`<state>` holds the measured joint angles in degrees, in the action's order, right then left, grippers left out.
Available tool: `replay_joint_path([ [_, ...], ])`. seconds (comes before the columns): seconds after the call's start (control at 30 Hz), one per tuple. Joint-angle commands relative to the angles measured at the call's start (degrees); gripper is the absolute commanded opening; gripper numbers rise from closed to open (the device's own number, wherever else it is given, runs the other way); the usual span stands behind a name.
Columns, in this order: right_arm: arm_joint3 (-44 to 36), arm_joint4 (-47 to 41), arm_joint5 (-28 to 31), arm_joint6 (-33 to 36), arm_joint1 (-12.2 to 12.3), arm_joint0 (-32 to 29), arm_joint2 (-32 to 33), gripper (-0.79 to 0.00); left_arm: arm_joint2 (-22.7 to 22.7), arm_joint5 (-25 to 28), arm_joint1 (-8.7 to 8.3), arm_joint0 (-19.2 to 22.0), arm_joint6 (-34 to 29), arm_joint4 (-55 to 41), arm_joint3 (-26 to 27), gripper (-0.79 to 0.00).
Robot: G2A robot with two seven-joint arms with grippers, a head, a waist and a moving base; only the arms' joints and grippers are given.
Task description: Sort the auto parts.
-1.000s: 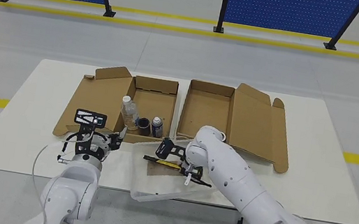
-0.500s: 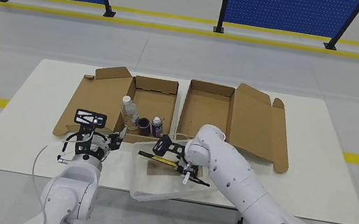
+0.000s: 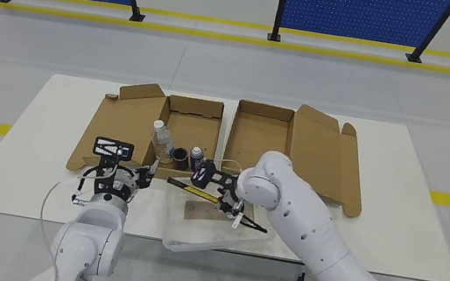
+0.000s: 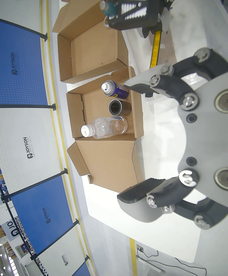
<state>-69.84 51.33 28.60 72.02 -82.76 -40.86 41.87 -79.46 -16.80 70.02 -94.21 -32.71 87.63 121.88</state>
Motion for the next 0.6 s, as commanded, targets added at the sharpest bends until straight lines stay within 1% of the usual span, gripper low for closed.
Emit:
replay_joint_path([
  [0.0,-2.6,-0.9,-0.3,-0.2,0.7,-1.4,1.9,-0.785,0.0,0.0,0.00,0.0,0.0,0.0,0.0,0.000],
  [0.2,-9.7,-4.8,-1.7,-2.2,2.9,-6.4,8.4,-0.785,0.0,0.0,0.00,0.0,0.0,0.0,0.0,0.000],
  [0.3,-12.7,-8.1,-2.5,-4.1,3.9,-9.2,12.1,-0.785,0.0,0.0,0.00,0.0,0.0,0.0,0.0,0.000],
  [0.43,-15.4,-12.3,-3.1,-6.1,5.0,-12.6,16.5,-0.785,0.0,0.0,0.00,0.0,0.0,0.0,0.0,0.000],
  [0.57,-16.5,-15.8,-3.5,-7.6,5.7,-14.9,19.1,-0.785,0.0,0.0,0.00,0.0,0.0,0.0,0.0,0.000],
])
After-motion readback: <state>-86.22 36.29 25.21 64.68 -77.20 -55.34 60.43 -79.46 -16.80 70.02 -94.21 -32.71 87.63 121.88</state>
